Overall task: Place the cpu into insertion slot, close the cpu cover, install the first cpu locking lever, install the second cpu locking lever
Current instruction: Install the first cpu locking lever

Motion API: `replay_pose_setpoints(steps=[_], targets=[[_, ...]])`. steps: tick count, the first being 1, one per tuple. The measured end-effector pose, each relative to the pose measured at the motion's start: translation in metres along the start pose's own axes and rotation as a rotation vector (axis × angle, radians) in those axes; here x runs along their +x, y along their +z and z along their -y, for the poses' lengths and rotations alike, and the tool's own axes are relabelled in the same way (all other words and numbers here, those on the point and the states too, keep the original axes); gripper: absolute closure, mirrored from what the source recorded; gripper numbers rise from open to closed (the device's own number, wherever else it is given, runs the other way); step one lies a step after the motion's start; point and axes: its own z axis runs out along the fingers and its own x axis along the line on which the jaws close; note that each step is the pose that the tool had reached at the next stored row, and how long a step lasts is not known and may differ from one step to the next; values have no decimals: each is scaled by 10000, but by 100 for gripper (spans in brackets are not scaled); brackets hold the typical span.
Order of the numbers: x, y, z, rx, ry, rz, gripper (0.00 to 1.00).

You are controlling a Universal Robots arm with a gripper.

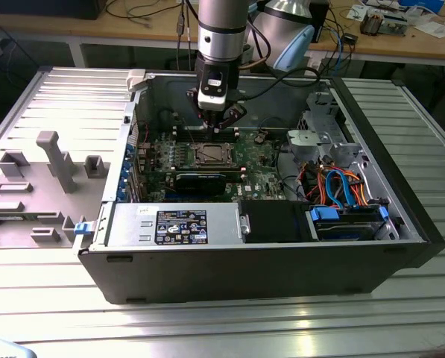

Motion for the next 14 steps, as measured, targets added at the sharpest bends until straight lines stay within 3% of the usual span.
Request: replay_pose_setpoints(steps=[14], targets=[[0, 0, 0, -3, -120, 7, 89]])
